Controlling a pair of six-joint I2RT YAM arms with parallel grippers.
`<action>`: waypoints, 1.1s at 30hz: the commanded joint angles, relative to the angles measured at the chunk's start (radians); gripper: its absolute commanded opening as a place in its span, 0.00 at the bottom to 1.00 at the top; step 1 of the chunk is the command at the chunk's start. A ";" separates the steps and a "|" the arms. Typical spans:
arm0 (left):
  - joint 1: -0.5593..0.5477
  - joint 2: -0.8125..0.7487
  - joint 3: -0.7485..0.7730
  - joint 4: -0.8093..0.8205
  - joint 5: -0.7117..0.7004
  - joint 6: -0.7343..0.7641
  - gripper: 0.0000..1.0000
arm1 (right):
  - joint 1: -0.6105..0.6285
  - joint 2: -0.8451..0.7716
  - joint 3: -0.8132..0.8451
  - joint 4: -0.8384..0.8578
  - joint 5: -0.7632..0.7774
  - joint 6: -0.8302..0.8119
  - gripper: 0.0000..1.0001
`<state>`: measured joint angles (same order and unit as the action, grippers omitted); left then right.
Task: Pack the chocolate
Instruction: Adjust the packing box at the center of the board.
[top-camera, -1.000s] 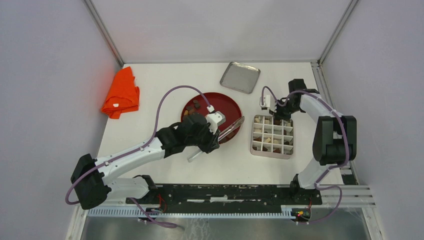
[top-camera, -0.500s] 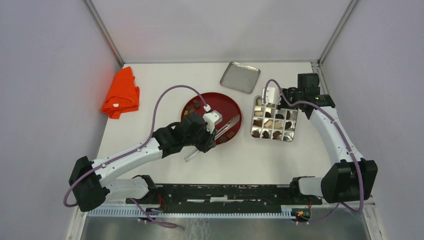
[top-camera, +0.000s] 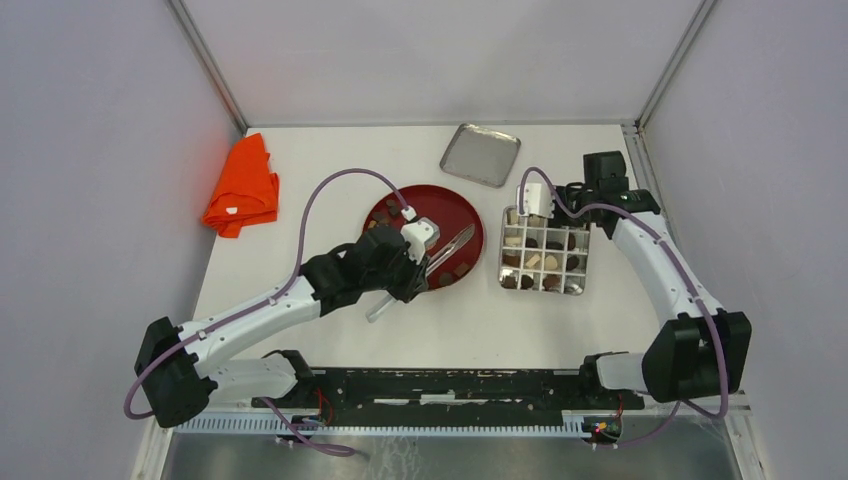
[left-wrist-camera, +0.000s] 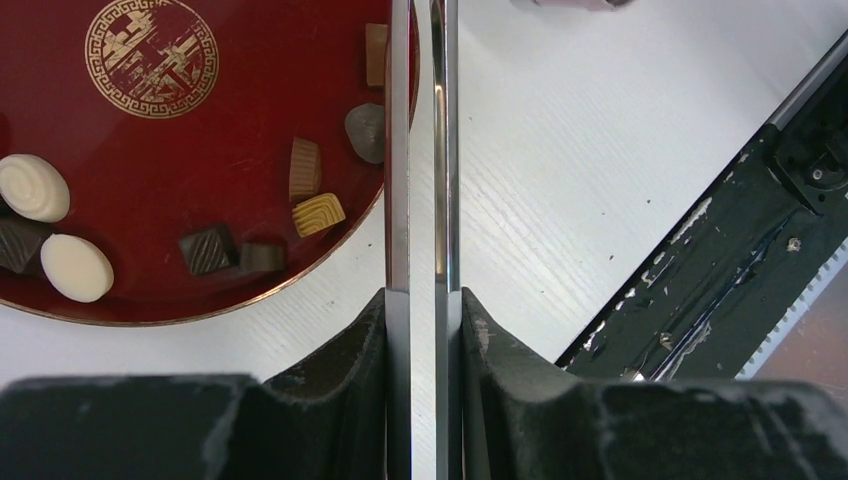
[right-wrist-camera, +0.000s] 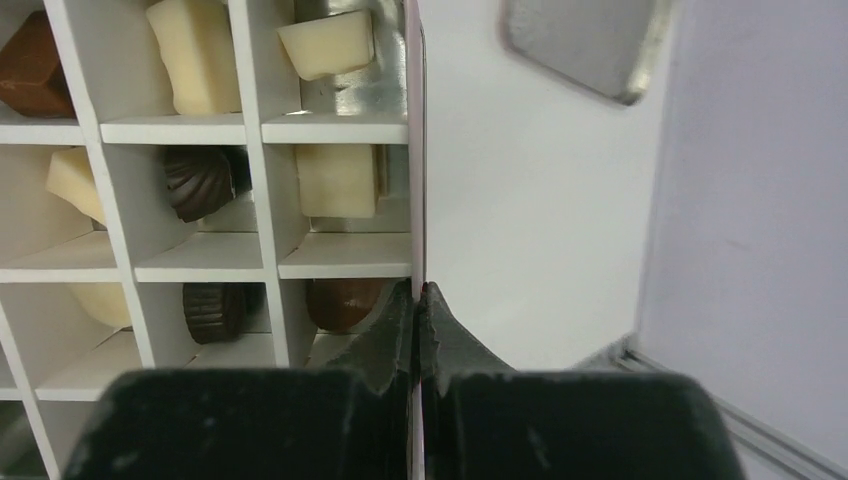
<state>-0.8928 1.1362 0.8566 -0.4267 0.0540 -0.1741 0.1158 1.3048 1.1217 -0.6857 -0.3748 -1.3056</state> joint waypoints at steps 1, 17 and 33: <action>0.040 -0.017 0.019 -0.017 0.020 0.019 0.29 | 0.003 0.138 0.053 -0.115 -0.108 0.018 0.00; 0.206 0.073 0.125 -0.295 0.138 0.032 0.29 | -0.020 0.510 0.169 -0.201 -0.118 0.085 0.27; 0.196 0.226 0.387 -0.685 0.071 0.013 0.30 | -0.096 0.262 0.166 -0.272 -0.411 0.159 0.63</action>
<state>-0.6888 1.3254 1.1679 -1.0153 0.1543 -0.1749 0.0147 1.6360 1.2861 -0.9123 -0.6296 -1.1568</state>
